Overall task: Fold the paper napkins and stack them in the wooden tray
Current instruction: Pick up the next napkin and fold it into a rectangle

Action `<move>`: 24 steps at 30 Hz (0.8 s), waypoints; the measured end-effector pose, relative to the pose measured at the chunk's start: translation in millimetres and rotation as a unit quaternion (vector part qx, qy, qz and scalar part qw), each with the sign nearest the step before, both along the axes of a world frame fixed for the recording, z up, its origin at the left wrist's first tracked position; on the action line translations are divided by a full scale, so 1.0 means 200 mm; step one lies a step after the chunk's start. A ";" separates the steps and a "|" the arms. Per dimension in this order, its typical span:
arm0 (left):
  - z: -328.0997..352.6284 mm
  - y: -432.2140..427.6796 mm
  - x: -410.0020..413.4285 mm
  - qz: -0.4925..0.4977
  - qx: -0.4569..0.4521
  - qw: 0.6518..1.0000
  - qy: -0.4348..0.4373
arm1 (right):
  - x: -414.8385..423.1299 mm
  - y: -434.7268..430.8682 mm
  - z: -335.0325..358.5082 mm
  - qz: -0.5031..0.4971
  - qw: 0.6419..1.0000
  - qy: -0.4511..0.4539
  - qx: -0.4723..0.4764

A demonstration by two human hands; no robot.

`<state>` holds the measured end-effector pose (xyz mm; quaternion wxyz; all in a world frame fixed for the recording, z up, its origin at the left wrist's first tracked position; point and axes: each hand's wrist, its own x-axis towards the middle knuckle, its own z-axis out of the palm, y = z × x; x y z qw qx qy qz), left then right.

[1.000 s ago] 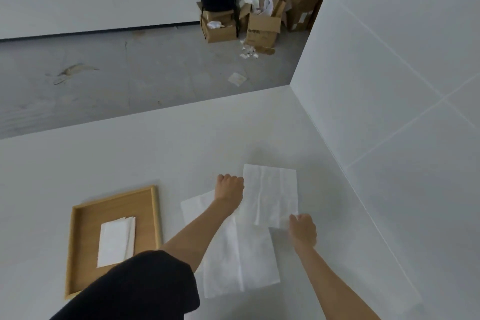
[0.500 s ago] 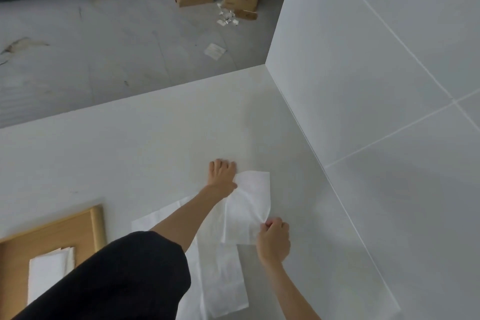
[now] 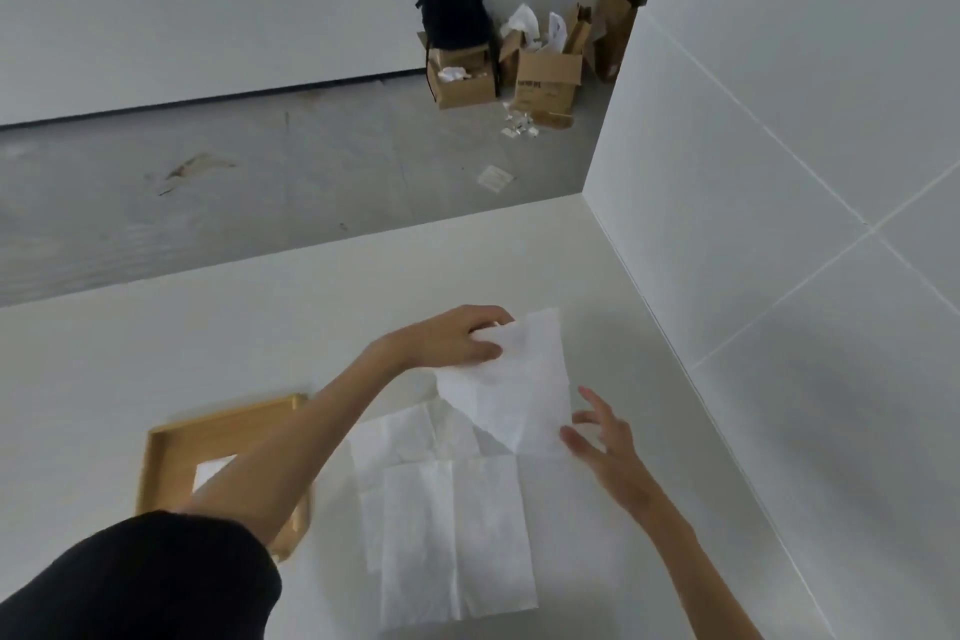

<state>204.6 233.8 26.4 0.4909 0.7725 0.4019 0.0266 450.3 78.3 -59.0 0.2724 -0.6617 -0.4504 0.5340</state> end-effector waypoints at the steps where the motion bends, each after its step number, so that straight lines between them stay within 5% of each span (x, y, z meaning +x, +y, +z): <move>1: 0.09 -0.04 -0.06 -0.002 0.009 1.000 0.000 | -0.05 0.04 0.08 0.024 0.999 0.020 0.021; 5: 0.39 -0.23 -0.35 0.050 0.039 0.998 0.022 | -0.38 0.20 0.38 0.094 0.988 0.092 0.086; 9: 0.57 -0.50 -0.84 0.215 0.028 0.976 -0.037 | -0.77 0.21 0.60 0.118 0.973 0.107 0.166; 14: 0.46 -0.86 -1.36 0.501 -0.029 0.797 -0.336 | -1.13 0.12 0.94 0.164 0.948 0.122 0.242; 21: -0.01 -1.23 -1.16 0.456 -0.234 0.706 -0.489 | -1.37 0.01 1.17 0.210 0.950 0.105 0.207; 24: 0.00 -1.22 -1.07 0.448 -0.241 0.703 -0.497 | -1.40 -0.08 1.19 0.163 0.964 0.115 0.176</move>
